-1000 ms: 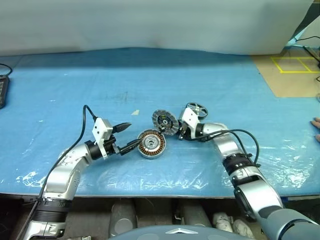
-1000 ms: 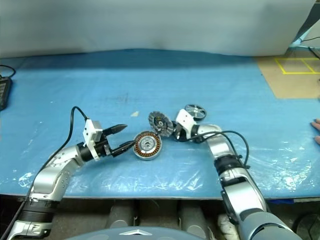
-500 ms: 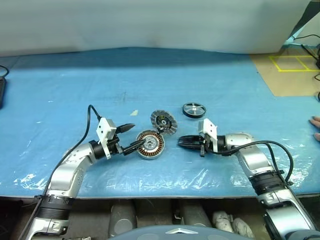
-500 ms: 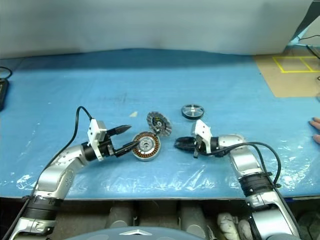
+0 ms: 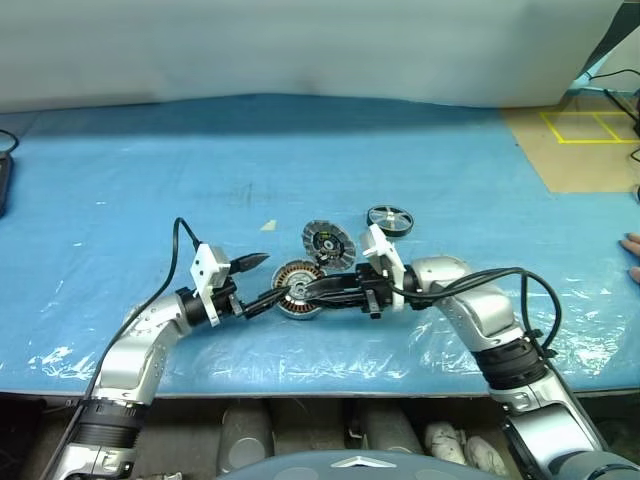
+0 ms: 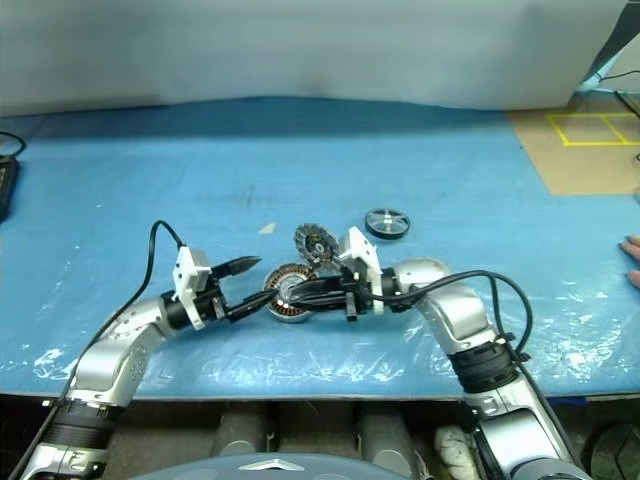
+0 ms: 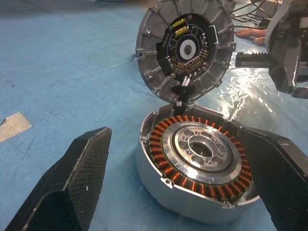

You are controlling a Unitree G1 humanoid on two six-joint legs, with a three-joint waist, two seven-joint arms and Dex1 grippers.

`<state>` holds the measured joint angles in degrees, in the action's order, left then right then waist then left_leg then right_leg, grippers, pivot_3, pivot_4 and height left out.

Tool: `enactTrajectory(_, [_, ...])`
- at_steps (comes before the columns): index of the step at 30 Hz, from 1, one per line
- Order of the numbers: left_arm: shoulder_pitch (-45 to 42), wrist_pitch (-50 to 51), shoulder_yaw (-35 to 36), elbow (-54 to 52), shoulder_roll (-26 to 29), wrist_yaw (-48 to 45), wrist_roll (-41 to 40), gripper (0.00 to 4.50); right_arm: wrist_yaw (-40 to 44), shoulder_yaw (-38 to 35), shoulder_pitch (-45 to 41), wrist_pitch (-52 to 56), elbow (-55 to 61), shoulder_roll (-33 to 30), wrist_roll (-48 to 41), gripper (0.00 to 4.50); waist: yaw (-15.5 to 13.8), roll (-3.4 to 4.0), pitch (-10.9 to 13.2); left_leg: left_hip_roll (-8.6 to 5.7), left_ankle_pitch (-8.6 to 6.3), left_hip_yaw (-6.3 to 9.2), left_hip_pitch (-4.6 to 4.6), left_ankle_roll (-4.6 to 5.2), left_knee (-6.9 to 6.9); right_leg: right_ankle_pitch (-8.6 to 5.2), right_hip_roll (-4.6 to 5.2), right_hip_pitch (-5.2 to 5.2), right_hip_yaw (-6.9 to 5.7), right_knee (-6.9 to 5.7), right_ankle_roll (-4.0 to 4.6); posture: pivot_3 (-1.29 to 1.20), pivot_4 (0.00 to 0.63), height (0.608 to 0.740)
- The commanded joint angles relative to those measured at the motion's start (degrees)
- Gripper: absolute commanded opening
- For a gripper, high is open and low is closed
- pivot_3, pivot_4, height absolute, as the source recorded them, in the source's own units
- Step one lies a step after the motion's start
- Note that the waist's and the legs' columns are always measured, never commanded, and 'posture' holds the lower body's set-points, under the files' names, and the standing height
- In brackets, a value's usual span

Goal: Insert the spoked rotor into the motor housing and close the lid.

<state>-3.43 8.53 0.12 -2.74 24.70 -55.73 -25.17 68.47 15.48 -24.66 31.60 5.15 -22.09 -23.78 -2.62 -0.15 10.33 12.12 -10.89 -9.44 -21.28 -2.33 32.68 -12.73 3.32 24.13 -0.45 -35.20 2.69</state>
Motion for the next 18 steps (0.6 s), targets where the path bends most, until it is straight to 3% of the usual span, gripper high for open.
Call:
enactTrajectory(1, [1.1,-1.6,1.5,-2.4,0.6,-0.1,-0.7,4.43,-2.1,0.7,-2.3,-3.2,-2.7,0.3,2.7,0.55,-0.1,0.00,0.0,-0.02,0.00,0.00,0.00,-0.01,0.00,0.00,0.00,0.00,0.00,0.00,0.00,0.00,0.150,0.740])
enactTrajectory(9, [2.2,-3.2,3.1,-2.6,1.6,-1.4,-1.5,4.43,-1.2,2.5,-4.8,-13.9,-13.0,-0.3,9.4,0.55,0.0,0.00,0.0,-0.03,0.02,0.00,0.00,-0.05,-0.01,0.01,-0.01,0.00,-0.01,-0.01,0.00,0.00,0.150,0.740])
enactTrajectory(18, [2.0,-3.5,2.6,-2.4,1.2,-1.4,-1.3,4.43,-0.3,2.8,-5.0,-15.7,-12.6,0.7,9.8,0.55,0.0,0.00,0.0,-0.03,-0.01,0.00,0.02,0.01,0.05,0.01,-0.01,-0.01,0.00,-0.11,-0.01,0.00,0.150,0.740])
